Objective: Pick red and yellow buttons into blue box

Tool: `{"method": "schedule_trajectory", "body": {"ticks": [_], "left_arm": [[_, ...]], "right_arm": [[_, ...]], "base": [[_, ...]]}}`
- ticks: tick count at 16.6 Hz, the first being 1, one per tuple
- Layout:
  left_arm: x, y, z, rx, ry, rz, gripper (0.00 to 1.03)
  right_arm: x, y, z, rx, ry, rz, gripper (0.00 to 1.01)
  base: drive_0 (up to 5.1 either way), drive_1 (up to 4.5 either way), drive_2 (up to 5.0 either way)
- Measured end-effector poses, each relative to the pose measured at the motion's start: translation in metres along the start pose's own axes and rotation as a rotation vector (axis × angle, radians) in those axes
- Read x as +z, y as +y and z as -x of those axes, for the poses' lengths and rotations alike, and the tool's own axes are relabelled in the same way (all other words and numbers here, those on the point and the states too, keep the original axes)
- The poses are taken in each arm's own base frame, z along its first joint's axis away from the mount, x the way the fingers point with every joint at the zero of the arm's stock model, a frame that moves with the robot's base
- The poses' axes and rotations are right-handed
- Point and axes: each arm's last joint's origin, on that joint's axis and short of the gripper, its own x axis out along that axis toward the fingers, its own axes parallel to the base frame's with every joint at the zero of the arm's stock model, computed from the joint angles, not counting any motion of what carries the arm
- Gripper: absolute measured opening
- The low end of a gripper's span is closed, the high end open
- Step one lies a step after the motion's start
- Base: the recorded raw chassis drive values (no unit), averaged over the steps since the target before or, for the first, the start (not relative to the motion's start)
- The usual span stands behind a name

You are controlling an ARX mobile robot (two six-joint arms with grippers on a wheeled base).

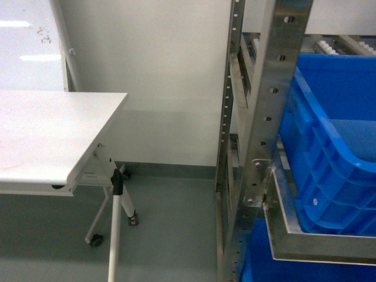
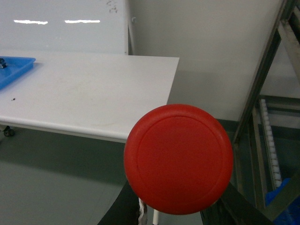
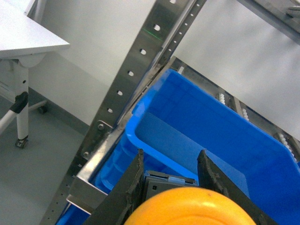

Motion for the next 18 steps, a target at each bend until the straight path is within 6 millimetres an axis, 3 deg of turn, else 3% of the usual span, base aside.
{"method": "schedule_trajectory", "body": {"ticks": [18], "left_arm": [[-0.0002, -0.0001, -0.0002, 0.0, 0.001, -0.001, 0.2]], "right_arm": [[0.0, 0.0, 0.0, 0.0, 0.0, 0.0, 0.29]], "base": [[4.9, -2.9, -1.9]]}}
